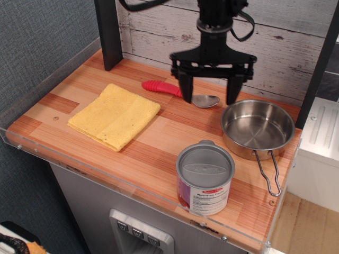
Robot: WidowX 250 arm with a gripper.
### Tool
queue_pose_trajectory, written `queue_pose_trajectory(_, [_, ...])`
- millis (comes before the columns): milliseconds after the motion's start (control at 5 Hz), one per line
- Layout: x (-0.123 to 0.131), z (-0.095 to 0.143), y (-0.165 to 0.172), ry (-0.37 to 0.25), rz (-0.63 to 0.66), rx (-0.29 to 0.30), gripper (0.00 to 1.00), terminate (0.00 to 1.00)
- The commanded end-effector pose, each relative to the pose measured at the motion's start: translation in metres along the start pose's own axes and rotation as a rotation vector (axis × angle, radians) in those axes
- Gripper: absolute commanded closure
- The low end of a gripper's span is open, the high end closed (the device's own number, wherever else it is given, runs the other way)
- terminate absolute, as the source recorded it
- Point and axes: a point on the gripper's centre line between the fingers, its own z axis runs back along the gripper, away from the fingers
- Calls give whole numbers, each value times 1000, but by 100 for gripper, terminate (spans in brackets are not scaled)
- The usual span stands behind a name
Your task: Move the pot to the right side of the table.
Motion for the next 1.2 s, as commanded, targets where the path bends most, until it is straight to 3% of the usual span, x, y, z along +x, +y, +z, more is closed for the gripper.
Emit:
queue_pose_trajectory(0, [16, 40, 76, -39, 18, 84, 0, 0])
queue_pose_trajectory(400, [27, 40, 149, -68, 135, 114, 0, 0])
queue_pose_trajectory(600, [40, 36, 179, -95, 174, 172, 0, 0])
queue_pose_trajectory(800, [40, 36, 179, -95, 174, 172, 0, 0])
queue_pose_trajectory(1000, [40, 36, 179, -95, 174, 172, 0, 100])
